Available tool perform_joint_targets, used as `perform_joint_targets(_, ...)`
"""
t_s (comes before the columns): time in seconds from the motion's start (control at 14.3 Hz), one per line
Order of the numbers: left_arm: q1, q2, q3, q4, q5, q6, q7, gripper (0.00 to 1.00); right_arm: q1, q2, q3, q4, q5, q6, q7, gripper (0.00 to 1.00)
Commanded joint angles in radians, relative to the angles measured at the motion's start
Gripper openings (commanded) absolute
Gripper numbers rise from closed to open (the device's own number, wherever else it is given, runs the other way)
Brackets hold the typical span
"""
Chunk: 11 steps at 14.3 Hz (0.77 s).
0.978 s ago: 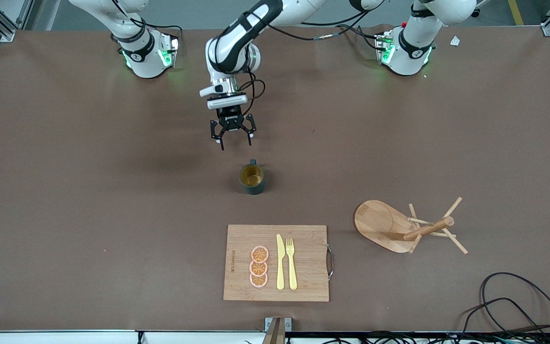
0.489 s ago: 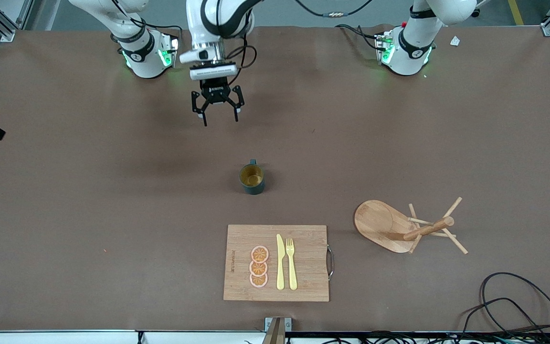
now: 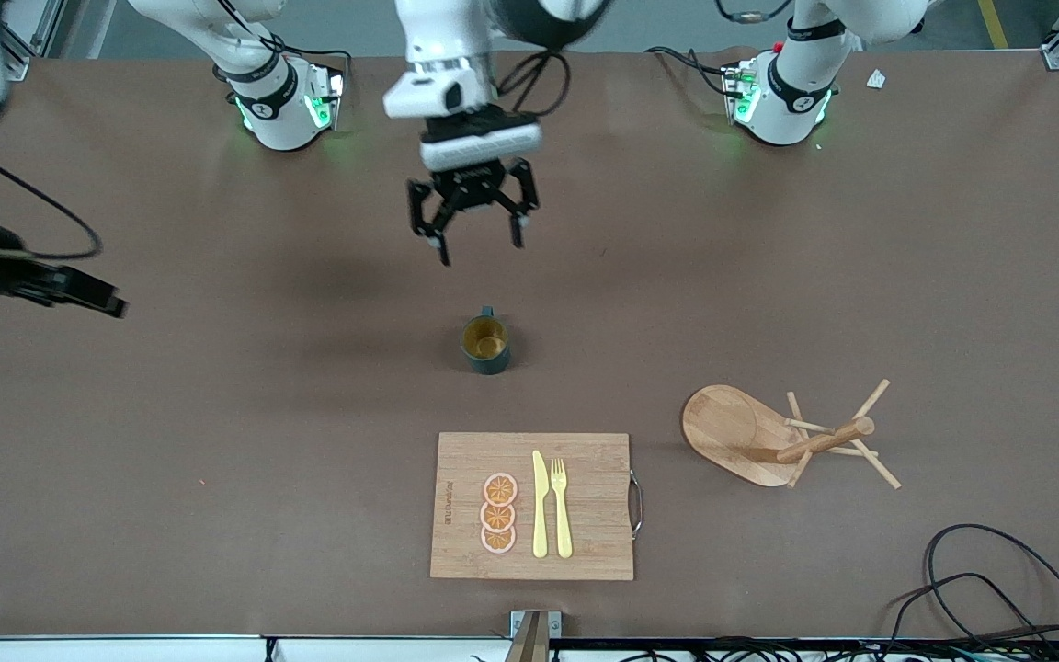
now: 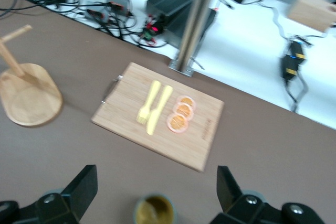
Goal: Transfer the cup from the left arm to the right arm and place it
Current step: 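Lower the mug onto the table while the right gripper reaches over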
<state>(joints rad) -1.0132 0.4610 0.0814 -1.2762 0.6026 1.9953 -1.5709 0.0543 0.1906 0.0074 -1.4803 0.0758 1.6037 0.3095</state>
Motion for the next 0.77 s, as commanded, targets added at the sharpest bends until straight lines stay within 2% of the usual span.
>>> perform_joint_targets(0.0, 0.114, -0.031, -0.012, -0.034, -0.069, 0.002, 0.087, 1.0, 0.126, 0.09, -0.004, 0.009, 0.001, 0.079, 0.216, 1.0)
perform_joint_targets(0.14, 0.192, -0.034, -0.015, -0.035, -0.09, 0.0, 0.161, 1.0, 0.211, 0.153, -0.003, 0.021, 0.013, 0.151, 0.386, 1.0)
perform_joint_targets(0.49, 0.418, -0.059, -0.017, -0.034, -0.285, 0.0, 0.389, 1.0, 0.381, 0.363, -0.003, 0.179, 0.071, 0.241, 0.681, 1.0)
perform_joint_targets(0.7, 0.562, -0.085, -0.017, -0.032, -0.383, -0.042, 0.575, 1.0, 0.485, 0.44, -0.004, 0.18, 0.068, 0.323, 0.798, 1.0)
